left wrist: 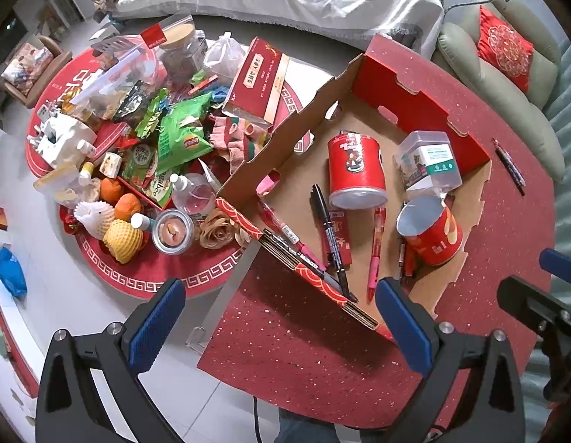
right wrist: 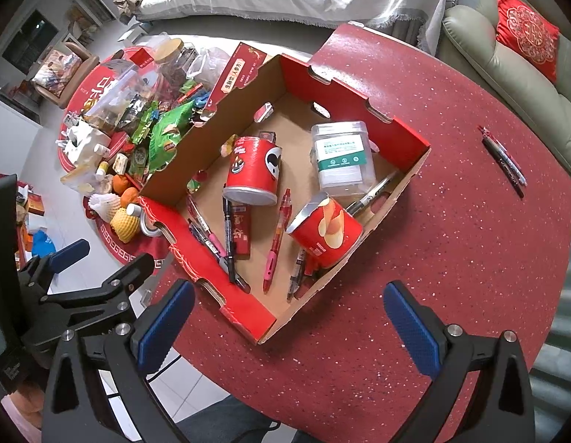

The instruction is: Organize rigid objects

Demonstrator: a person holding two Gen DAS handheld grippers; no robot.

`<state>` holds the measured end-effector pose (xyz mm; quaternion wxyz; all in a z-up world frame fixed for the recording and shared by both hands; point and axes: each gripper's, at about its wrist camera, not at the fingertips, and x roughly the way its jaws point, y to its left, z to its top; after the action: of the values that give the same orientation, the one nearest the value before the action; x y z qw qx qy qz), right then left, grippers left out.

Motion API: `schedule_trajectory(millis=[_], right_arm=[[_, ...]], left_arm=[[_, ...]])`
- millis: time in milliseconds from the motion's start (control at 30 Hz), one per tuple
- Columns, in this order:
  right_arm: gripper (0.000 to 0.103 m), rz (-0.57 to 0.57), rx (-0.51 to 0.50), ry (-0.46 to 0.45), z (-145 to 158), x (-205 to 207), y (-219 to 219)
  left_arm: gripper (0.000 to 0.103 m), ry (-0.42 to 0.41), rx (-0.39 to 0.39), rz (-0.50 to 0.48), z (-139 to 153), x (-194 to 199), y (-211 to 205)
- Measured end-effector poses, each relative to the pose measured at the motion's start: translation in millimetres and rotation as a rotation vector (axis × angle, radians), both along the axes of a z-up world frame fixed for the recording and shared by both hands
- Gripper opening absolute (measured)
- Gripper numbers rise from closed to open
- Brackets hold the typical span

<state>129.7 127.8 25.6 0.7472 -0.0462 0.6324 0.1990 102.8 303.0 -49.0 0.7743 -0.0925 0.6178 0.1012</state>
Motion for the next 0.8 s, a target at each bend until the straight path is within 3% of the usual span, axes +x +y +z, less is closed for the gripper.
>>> schedule_trajectory(millis=[800], right_arm=[[0.103,-0.007,-0.005,0.0,-2.9,2.1,4.7]], left_arm=[[0.103,0.004,-0.01,-0.045,-3.3,7.7,2.9]])
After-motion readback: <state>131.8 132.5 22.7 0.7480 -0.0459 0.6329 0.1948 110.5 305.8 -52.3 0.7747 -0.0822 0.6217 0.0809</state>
